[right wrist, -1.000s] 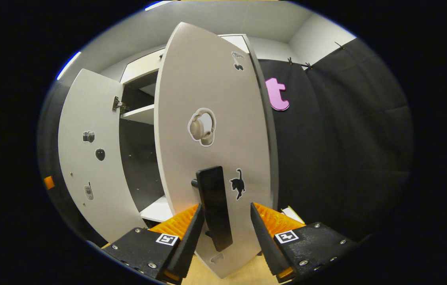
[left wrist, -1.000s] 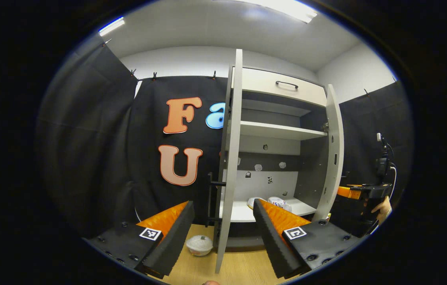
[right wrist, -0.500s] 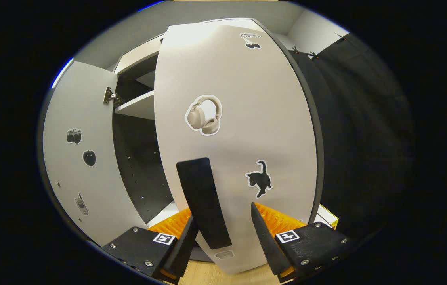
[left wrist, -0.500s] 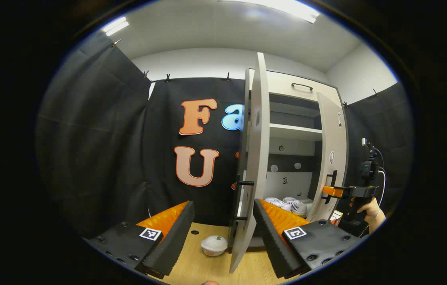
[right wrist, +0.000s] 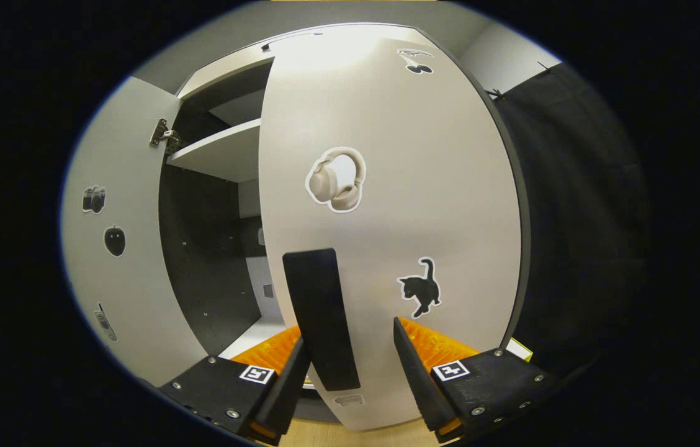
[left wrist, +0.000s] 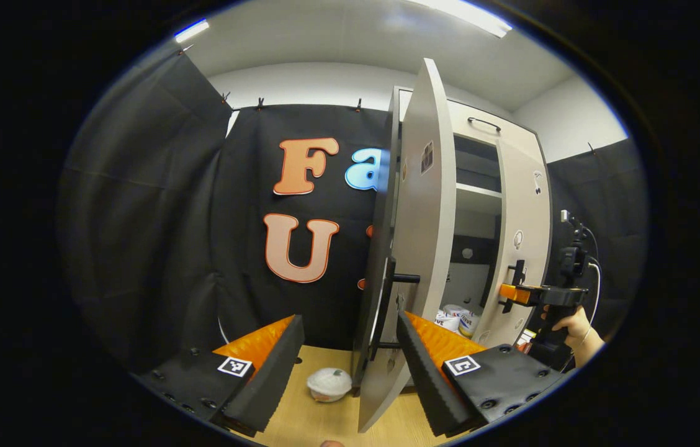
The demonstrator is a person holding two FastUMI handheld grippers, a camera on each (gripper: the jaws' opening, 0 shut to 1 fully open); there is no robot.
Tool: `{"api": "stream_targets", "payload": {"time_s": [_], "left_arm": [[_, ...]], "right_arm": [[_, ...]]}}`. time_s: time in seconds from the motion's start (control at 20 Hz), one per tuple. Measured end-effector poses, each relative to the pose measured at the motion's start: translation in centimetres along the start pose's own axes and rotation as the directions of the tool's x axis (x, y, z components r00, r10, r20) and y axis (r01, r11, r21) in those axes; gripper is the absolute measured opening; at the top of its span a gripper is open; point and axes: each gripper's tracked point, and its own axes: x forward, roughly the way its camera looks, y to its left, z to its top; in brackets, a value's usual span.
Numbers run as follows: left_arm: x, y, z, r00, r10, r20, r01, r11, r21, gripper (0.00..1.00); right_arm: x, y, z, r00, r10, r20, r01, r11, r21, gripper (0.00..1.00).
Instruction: Grab one shoe with the right hand and put it into the shoe cabinet, grab the other shoe with the left hand and put it into the shoe cabinet; then close the right door with the right hand and the left door with the left hand.
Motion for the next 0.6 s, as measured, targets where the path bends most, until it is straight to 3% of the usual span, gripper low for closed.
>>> {"api": "stream_targets", "payload": {"time_s": [0.25, 0.4, 0.6], "left_arm": [[1.8, -0.5, -0.7, 0.999, -0.041, -0.015, 0.041, 0.999, -0.006, 0.97], [2.1, -0.9, -0.9, 0.998, -0.061, -0.014, 0.061, 0.998, -0.015, 0.94], [2.2, -1.9, -1.2, 0.995, -0.089, -0.036, 0.088, 0.996, -0.026, 0.97]], "right_arm": [[-0.8, -0.7, 0.5, 1.0, 0.005, -0.025, -0.005, 1.0, -0.004, 0.8], [-4.6, -1.7, 1.0, 1.0, 0.02, -0.024, -0.02, 1.0, -0.007, 0.86], [-10.3, -3.8, 3.5, 0.999, -0.016, 0.047, 0.019, 0.997, -0.069, 0.91]]}}
